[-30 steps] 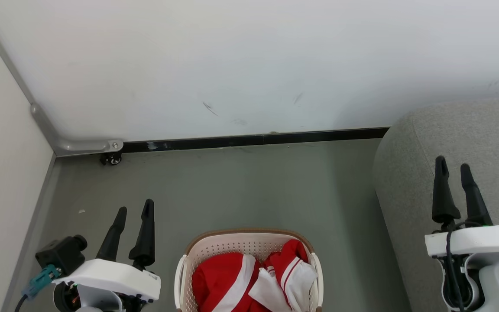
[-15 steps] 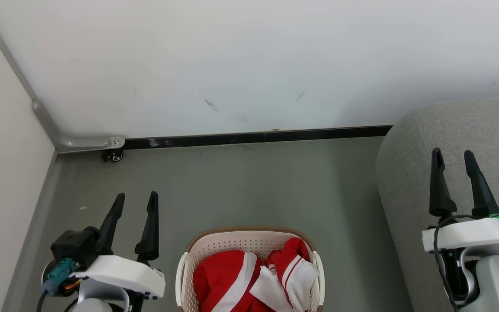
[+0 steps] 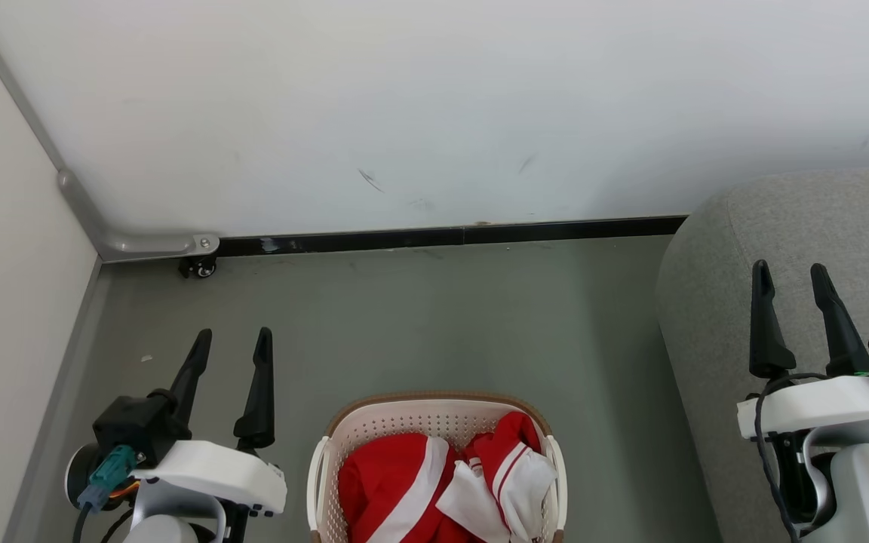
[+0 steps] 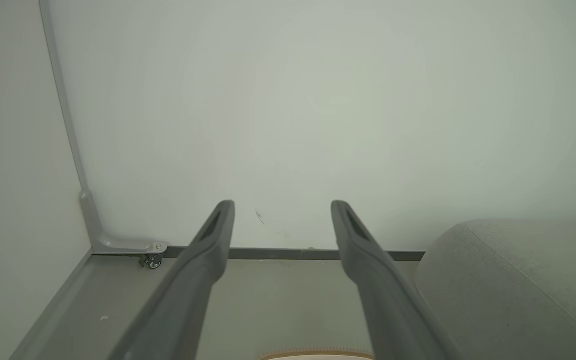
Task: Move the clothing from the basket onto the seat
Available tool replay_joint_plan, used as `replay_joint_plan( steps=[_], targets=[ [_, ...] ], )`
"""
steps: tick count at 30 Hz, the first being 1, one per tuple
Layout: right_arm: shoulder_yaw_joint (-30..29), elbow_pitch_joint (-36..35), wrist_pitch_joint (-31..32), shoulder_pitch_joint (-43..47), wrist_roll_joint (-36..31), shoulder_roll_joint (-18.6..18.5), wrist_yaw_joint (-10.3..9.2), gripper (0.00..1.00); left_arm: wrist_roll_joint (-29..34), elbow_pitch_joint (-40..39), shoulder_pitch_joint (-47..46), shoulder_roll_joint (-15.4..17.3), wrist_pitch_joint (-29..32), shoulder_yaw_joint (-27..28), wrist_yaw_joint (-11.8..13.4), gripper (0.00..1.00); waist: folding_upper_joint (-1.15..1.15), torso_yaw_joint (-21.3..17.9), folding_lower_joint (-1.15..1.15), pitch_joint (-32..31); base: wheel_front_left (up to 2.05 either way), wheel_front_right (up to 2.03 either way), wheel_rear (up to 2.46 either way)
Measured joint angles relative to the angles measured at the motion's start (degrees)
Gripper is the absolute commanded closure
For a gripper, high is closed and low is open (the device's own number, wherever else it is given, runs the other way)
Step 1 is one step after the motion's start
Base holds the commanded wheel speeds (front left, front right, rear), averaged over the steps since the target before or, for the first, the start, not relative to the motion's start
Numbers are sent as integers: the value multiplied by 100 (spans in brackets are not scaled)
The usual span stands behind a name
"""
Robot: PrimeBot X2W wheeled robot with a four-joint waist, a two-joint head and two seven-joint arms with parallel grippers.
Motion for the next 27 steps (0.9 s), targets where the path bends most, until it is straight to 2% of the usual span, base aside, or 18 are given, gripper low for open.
replay_joint_plan(
  steps=[8,27],
  targets=[
    [-18,13,154,0,-319,4,0,0,222,7,-79,60,0,10,103,0,0,15,0,13,0,0,0],
    [-18,-2,408,1,-522,42,0,0,528,66,-202,212,0,-19,247,0,0,54,-1,12,0,0,0]
  ],
)
